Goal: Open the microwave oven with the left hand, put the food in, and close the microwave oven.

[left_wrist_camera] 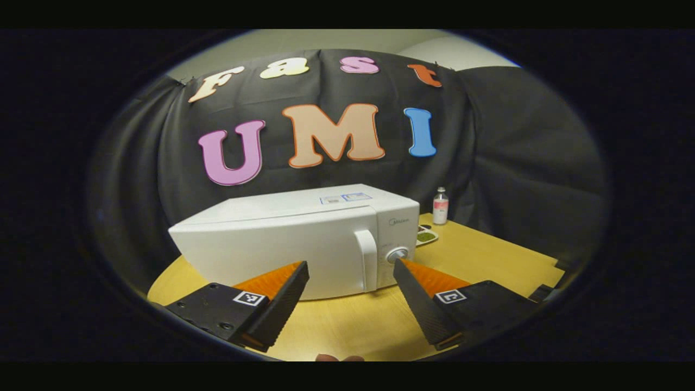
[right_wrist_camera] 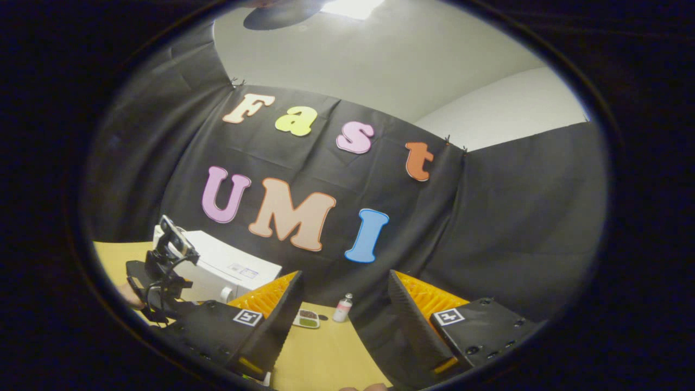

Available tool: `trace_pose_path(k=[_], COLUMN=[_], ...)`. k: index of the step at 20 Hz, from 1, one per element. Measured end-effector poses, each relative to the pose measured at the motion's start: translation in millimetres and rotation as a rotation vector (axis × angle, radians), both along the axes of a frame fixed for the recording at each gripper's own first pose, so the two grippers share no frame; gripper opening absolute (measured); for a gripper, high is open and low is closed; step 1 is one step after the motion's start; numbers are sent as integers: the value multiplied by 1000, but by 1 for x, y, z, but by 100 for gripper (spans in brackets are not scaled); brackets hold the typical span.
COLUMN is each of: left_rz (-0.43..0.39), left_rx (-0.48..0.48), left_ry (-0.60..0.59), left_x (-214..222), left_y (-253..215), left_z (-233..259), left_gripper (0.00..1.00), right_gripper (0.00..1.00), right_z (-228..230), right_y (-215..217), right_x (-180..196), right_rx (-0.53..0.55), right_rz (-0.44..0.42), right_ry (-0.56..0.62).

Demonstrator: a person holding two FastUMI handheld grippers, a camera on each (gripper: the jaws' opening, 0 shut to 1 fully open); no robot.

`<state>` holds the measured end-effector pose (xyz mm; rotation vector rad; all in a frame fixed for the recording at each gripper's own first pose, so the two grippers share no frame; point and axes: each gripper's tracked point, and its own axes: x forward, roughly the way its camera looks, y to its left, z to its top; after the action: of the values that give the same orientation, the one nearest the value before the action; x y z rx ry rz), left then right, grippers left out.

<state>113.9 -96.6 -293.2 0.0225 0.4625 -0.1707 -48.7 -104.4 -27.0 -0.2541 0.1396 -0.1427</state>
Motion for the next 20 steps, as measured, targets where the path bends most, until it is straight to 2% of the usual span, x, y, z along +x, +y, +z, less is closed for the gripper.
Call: trace_pose_path(k=[3,4,5,8,12,14,15,17,18,19,20], left_rz=[11,10,5,3,-1,-12,-13,-18,-8,-7,-11], left_rx=[-9,-12,-8,23,25,37,56,74,80,77,64], left_ry=[57,71,82,91,78,83,89,86,74,83,89], left_x=[13,17,20,29,40,43,44,47,51,53,52], left_y=[-16,-21,-24,-24,-32,-36,-35,-31,-27,-25,-26], left_z=[-28,-35,-39,-50,-52,-56,-58,-58,-57,-60,-61], left_gripper=[98,95,98,98,96,89,76,60,56,44,36], right_gripper=[96,97,97,98,97,97,97,97,97,97,97], right_z=[-12,-15,-17,-26,-32,-38,-40,-42,-43,-46,-49], right_y=[-13,-19,-26,-43,-46,-49,-52,-55,-57,-61,-64], right_x=[-9,-12,-15,-22,-23,-23,-24,-25,-26,-27,-26], right_rx=[-22,-25,-19,-11,-24,-19,-6,27,36,39,40], right_rz=[-16,-27,-41,-81,-73,-82,-92,-105,-112,-120,-128], right_ry=[42,53,61,80,92,103,102,97,97,98,105])
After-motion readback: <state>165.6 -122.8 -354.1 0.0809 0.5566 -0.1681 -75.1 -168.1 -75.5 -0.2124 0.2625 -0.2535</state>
